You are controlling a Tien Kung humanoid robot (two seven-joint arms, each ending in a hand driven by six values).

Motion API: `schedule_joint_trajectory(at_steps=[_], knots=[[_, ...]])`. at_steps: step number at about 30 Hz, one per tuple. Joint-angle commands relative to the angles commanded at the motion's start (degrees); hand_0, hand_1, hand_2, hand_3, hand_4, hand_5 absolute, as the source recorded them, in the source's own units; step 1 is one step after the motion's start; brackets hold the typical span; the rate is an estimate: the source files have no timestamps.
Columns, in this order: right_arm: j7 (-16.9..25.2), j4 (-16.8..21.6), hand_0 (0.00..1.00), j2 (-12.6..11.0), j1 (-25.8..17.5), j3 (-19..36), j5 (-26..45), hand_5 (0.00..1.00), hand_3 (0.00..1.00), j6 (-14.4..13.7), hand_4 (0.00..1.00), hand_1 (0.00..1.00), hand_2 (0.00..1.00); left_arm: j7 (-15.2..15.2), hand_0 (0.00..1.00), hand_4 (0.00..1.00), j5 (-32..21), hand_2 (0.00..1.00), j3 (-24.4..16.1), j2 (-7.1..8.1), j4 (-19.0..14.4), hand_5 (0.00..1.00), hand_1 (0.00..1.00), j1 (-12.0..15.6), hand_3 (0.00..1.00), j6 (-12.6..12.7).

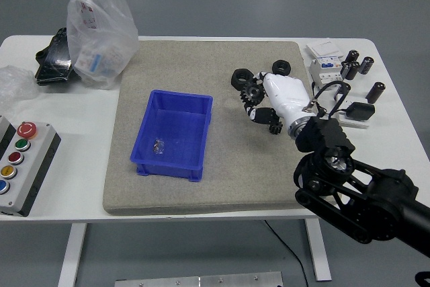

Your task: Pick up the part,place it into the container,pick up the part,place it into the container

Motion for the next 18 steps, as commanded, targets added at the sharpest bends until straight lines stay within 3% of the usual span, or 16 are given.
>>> schedule_joint_trajectory(at_steps=[5, 6, 11, 12, 17, 18], knots=[[3.4, -0.3, 0.330, 0.9, 3.5, -4.6, 3.8, 0.059, 0.644, -0.9, 0.570, 0.597, 0.574, 0.2, 0.627, 0.706, 0.1, 0.555, -0.1, -0.04, 0.0, 0.270, 0.566, 0.1, 0.614, 0.1], [4.7, -0.3, 0.408, 1.1, 4.2, -5.9, 5.0, 0.145, 0.682, -0.7, 0.438, 0.659, 0.640, 0.2, 0.627, 0.706, 0.1, 0.555, -0.2, -0.04, 0.0, 0.270, 0.566, 0.1, 0.614, 0.1], [8.3, -0.3, 0.408, 1.7, 6.2, -11.2, 9.3, 0.145, 0.682, 2.2, 0.438, 0.659, 0.640, 0.3, 0.627, 0.706, 0.2, 0.555, -0.3, -0.02, 0.0, 0.270, 0.566, 0.0, 0.614, 0.1], [8.5, -0.3, 0.572, 1.8, 6.4, -11.6, 9.8, 0.195, 0.709, 2.7, 0.431, 0.711, 0.695, 0.3, 0.627, 0.706, 0.2, 0.555, -0.3, -0.02, 0.0, 0.269, 0.566, 0.0, 0.614, 0.1], [9.0, -0.3, 0.572, 1.9, 6.9, -12.7, 11.4, 0.195, 0.709, 4.8, 0.431, 0.711, 0.695, 0.3, 0.627, 0.706, 0.3, 0.555, -0.3, -0.05, 0.0, 0.269, 0.566, 0.0, 0.614, 0.1], [9.0, -0.3, 0.659, 1.9, 7.0, -12.9, 11.7, 0.203, 0.720, 5.1, 0.487, 0.734, 0.729, 0.3, 0.627, 0.706, 0.3, 0.555, -0.3, -0.05, 0.0, 0.269, 0.566, 0.0, 0.614, 0.1]])
